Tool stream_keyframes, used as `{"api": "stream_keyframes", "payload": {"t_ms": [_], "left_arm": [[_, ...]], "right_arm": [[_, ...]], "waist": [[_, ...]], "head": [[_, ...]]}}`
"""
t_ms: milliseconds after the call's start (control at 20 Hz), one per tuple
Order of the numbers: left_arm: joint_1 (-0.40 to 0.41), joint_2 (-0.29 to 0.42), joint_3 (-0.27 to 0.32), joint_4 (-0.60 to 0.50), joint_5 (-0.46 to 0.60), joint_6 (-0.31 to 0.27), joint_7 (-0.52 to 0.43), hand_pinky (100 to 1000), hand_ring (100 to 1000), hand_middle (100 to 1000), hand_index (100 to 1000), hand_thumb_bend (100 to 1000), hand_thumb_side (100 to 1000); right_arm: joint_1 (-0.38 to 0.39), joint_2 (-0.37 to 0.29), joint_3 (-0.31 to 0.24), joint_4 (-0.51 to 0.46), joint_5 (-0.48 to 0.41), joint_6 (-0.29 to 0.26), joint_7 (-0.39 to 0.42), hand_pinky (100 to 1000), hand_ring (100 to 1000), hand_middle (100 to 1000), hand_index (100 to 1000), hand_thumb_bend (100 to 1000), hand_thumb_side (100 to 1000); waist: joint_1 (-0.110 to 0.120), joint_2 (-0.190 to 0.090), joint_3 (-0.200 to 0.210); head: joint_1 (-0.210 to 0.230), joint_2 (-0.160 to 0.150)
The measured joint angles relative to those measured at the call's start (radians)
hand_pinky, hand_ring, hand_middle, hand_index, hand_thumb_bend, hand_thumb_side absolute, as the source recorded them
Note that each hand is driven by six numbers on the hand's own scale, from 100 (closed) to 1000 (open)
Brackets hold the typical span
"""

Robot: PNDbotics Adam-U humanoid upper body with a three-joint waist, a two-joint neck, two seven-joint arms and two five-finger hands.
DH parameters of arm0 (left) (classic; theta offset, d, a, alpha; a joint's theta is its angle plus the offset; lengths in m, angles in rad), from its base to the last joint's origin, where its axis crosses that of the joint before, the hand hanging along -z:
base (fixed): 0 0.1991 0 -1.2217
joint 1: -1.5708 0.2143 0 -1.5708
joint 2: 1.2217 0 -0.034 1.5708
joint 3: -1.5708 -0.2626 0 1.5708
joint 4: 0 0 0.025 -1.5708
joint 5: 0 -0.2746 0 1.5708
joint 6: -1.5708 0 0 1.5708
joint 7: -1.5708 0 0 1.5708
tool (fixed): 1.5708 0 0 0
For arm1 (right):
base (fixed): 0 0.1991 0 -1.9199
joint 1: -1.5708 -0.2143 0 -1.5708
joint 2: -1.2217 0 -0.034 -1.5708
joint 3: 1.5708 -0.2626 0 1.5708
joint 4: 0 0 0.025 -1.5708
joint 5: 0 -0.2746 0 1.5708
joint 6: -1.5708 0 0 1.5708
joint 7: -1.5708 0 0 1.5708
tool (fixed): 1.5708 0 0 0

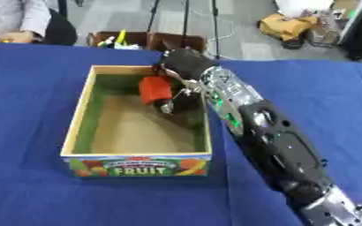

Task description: Pick up objects on the table and place them in the box.

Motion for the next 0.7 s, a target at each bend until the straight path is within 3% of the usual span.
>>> {"api": "stream_keyframes", "payload": {"t_ms": [300, 600, 700], "left_arm": [[0.000, 0.000, 0.000, 0.000, 0.000, 0.002, -0.002, 224, 461, 518, 411, 100, 812], [0.000, 0.000, 0.000, 0.000, 0.000, 0.005, -0.001, 225, 460, 517, 411, 100, 812], [0.000, 0.000, 0.000, 0.000, 0.000, 0.006, 0.000, 225, 460, 517, 411, 100, 812]], "right_arm": [[0.001, 0.007, 0.000, 0.010, 0.015, -0.038, 0.003, 564, 670, 386, 360, 100, 358], [0.012, 0.007, 0.009, 0.010, 0.013, -0.072, 0.030, 594, 723, 492, 483, 100, 465], [0.017, 0.006, 0.016, -0.001, 0.003, -0.086, 0.049, 595, 728, 495, 486, 100, 472]], "waist": [[-0.005, 0.000, 0.000], [-0.006, -0.001, -0.007], [-0.007, -0.001, -0.009]], "head": [[0.002, 0.000], [0.007, 0.000], [0.010, 0.000]]}}
